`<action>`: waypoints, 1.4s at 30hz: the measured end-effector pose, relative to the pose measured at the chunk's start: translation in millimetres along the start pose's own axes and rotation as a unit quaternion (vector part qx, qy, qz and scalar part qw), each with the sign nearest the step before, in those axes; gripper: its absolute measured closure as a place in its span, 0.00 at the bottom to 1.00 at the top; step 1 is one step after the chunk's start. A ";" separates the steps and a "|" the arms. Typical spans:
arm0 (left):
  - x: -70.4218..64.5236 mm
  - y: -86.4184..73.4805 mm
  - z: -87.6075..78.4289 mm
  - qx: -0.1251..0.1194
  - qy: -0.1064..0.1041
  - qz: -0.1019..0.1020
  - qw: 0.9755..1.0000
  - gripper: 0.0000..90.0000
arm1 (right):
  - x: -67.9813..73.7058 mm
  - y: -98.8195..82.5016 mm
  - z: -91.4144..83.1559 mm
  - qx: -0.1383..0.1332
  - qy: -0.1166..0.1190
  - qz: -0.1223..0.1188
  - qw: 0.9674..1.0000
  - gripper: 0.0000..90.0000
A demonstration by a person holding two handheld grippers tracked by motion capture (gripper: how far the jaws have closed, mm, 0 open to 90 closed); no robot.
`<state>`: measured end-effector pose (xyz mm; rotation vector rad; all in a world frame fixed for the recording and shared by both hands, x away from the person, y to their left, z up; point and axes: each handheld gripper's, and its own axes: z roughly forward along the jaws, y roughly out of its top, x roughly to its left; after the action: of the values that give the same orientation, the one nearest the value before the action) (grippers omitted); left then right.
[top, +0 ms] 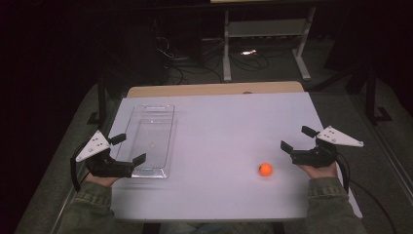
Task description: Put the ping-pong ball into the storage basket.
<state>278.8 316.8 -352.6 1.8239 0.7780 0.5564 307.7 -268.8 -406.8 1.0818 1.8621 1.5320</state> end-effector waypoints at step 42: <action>-25.4 44.9 59.8 0.118 -0.113 0.024 0.986 0.00 | -0.1 0.4 0.2 -0.002 0.007 0.004 1.000 0.00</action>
<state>313.7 248.8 -332.9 2.0859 0.6679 0.2894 308.0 -268.8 -406.5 1.0811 1.8657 1.5519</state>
